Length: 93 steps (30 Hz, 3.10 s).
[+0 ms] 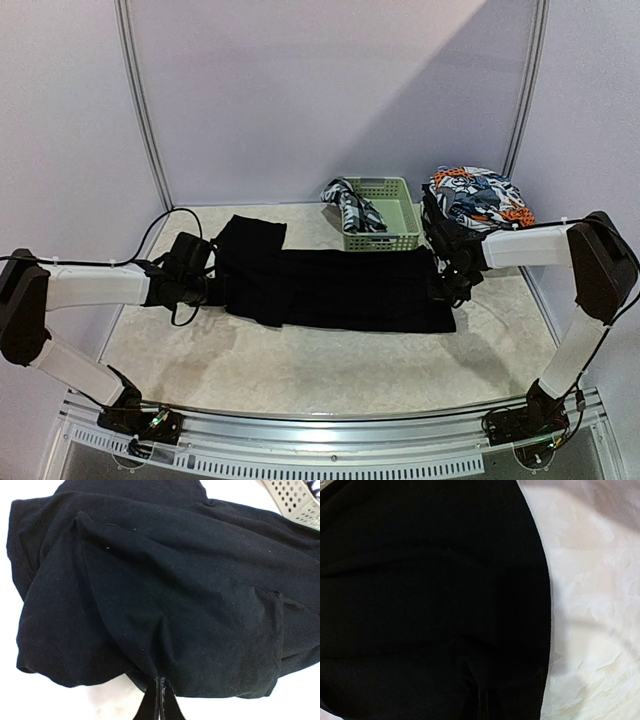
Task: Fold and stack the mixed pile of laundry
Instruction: Pick up the flattened T-shirt from the center of the board, then fold the flattened T-shirt at the center of the board.
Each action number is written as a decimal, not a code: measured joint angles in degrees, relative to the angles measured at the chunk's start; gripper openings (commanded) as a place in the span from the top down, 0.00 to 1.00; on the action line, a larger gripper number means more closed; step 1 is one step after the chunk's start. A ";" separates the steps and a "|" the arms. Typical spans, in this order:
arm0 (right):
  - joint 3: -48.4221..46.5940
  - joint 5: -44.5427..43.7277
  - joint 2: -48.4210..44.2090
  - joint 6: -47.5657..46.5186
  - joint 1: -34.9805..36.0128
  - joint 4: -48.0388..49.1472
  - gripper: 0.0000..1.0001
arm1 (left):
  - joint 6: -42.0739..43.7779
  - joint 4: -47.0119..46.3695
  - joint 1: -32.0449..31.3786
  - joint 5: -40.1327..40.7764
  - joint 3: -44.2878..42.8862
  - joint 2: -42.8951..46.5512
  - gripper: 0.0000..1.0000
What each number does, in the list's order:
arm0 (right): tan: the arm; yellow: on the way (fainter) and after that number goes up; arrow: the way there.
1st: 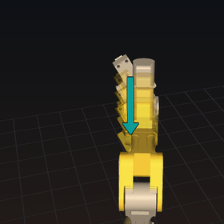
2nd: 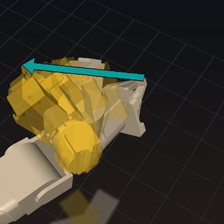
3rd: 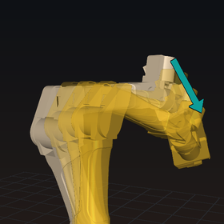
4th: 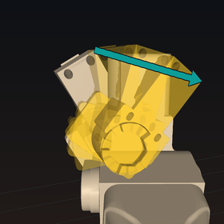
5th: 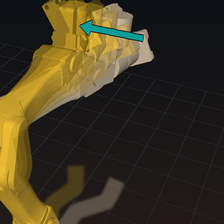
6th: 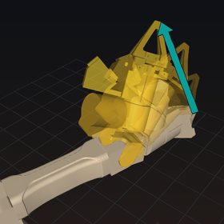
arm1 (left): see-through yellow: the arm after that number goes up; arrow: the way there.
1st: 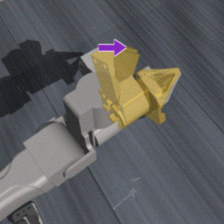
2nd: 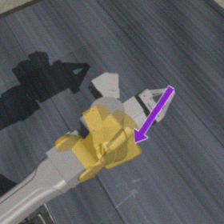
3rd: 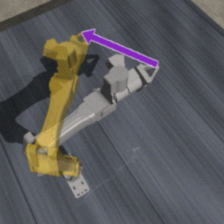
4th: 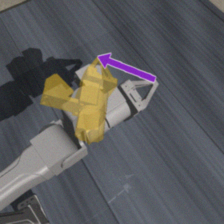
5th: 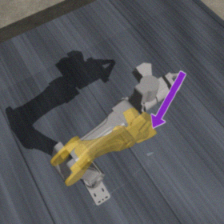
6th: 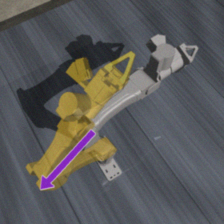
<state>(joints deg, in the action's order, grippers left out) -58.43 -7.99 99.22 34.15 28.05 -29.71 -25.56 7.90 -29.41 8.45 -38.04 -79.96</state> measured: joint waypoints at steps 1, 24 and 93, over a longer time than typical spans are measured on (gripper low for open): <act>0.02 0.09 0.00 0.00 0.00 0.11 1.00 | 0.00 0.02 -0.02 0.15 0.07 -0.02 0.97; 0.39 0.63 -0.02 -0.02 0.00 0.66 1.00 | -0.04 5.62 -0.13 6.69 -2.32 -3.45 1.00; 27.02 -6.93 -52.41 23.65 25.90 -16.26 1.00 | -27.80 59.93 -7.45 0.94 -7.13 57.64 1.00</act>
<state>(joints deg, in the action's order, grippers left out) -31.42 -14.92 46.81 57.80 53.95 -45.98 -53.36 67.83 -36.86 9.39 -45.17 -22.33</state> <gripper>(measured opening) 0.015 0.006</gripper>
